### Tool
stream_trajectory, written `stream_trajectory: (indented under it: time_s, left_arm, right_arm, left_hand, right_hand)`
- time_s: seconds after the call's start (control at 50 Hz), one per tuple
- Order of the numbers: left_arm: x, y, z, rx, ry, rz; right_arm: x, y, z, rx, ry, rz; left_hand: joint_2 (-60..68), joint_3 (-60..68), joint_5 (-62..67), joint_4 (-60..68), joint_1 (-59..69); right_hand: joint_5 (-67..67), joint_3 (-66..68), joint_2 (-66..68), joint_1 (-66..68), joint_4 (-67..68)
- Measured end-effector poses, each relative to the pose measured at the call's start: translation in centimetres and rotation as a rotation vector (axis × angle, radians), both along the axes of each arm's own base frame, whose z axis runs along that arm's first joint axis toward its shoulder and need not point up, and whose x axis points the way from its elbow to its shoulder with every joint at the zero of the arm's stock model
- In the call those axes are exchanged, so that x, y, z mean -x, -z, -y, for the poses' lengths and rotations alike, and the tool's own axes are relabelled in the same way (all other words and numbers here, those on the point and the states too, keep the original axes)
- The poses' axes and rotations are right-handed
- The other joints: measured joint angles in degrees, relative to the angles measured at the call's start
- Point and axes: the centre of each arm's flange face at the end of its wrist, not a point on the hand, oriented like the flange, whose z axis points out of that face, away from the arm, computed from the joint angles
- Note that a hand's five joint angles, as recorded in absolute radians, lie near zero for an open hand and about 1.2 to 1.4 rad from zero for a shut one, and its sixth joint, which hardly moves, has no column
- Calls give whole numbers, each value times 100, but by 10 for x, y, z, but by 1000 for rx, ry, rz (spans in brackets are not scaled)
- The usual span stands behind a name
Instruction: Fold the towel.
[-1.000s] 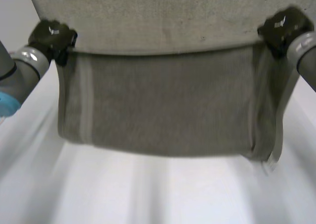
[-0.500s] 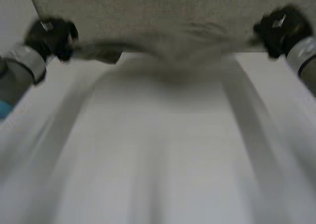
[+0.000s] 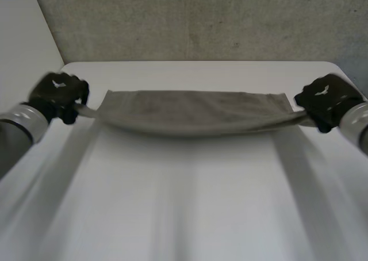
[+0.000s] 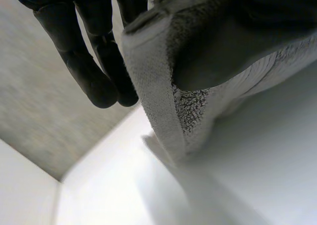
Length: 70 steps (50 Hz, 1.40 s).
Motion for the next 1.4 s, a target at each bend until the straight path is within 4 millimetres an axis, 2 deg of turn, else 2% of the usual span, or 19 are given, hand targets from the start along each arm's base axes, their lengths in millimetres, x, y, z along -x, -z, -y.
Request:
stream_trajectory:
  time_s: [0.06, 0.14, 0.24, 0.34, 0.4, 0.46, 0.54, 0.66, 0.78, 0.9, 1.06, 1.1, 1.12, 1.14, 1.16, 1.18, 1.22, 1.32, 1.4]
  left_arm:
    - [-7, -26, -11, 69, -5, -11]
    - [-10, -50, -26, 140, 4, -17]
    - [-8, -57, -38, 166, 24, -19]
    - [-3, -38, -35, 107, 41, -15]
    - [6, -13, -26, 31, 64, -10]
    - [14, 2, -19, -11, 81, -6]
    - [27, 25, -5, -62, 99, 3]
    - [39, 45, 22, -72, 74, 16]
    - [46, 55, 47, -50, 32, 24]
    - [51, 66, 70, -27, -7, 29]
    - [57, 77, 81, -21, -23, 33]
    - [59, 80, 81, -25, -23, 36]
    - [60, 82, 80, -29, -21, 38]
    - [61, 83, 79, -30, -20, 39]
    - [62, 84, 78, -33, -20, 40]
    - [63, 84, 77, -34, -20, 41]
    - [64, 84, 75, -37, -26, 44]
    - [64, 76, 69, -29, -57, 45]
    - [62, 61, 61, -11, -84, 36]
  right_arm:
    - [9, -27, -15, 23, 12, 5]
    - [16, -52, -31, 42, 6, -3]
    - [18, -64, -40, 44, -27, -34]
    - [16, -49, -28, -9, -54, -71]
    - [11, -24, -11, -86, -69, -93]
    - [7, -7, -1, -133, -75, -104]
    - [2, 20, 16, -194, -73, -119]
    - [-4, 52, 43, -204, -45, -134]
    - [-8, 71, 67, -143, -15, -137]
    - [-21, 85, 87, -39, -10, -130]
    - [-33, 93, 102, 65, -5, -119]
    - [-36, 96, 105, 89, -4, -115]
    - [-37, 98, 105, 97, -3, -114]
    - [-38, 98, 105, 100, -3, -114]
    - [-39, 99, 105, 106, -2, -112]
    - [-40, 99, 105, 107, -2, -112]
    - [-42, 99, 104, 111, 0, -107]
    - [-42, 87, 100, 117, 20, -43]
    - [-38, 58, 90, 117, 44, 103]
  left_hand:
    - [0, 0, 0, 0, 0]
    - [0, 1, 0, 0, 1]
    - [0, 1, 0, 0, 11]
    - [0, 1, 0, 0, 11]
    - [0, 1, 0, 0, 12]
    - [0, 1, 0, 0, 12]
    - [0, 1, 0, 0, 12]
    - [0, 3, 0, 0, 12]
    - [0, 4, 0, 0, 12]
    - [0, 5, 0, 0, 12]
    - [-82, -98, -97, -91, -65]
    - [-1869, -1887, -1848, -1861, -1769]
    - [-3059, -3205, -3144, -3226, -2974]
    - [-3772, -3930, -3860, -3972, -3827]
    - [-4940, -5136, -4949, -5191, -4894]
    - [-5403, -5486, -5429, -5549, -5352]
    - [-6924, -7179, -7118, -7080, -6802]
    - [-7234, -7483, -7551, -7251, -7006]
    - [-7234, -7484, -7565, -7252, -7016]
  right_hand:
    - [-1, 1, 0, 0, 0]
    - [-1, 0, 0, 0, 0]
    - [-1, 0, 0, 0, 0]
    - [0, 0, 0, 0, 0]
    - [-1, 0, 0, 0, 0]
    - [0, 0, 0, 0, 0]
    - [0, 0, 0, 0, 0]
    - [-1, 0, 0, 0, 0]
    - [0, 0, 0, 0, 0]
    - [-1, 0, 0, 0, 0]
    - [-233, -98, -97, -105, -103]
    - [-2568, -2459, -2537, -2507, -2468]
    - [-4032, -3719, -3839, -3789, -3713]
    - [-4529, -4289, -4429, -4365, -4280]
    - [-5671, -5330, -5459, -5392, -5210]
    - [-6085, -5646, -5793, -5740, -5610]
    - [-6616, -6275, -6240, -6258, -6187]
    - [-6616, -6307, -6242, -6359, -6195]
    - [-6616, -6307, -6242, -6362, -6195]
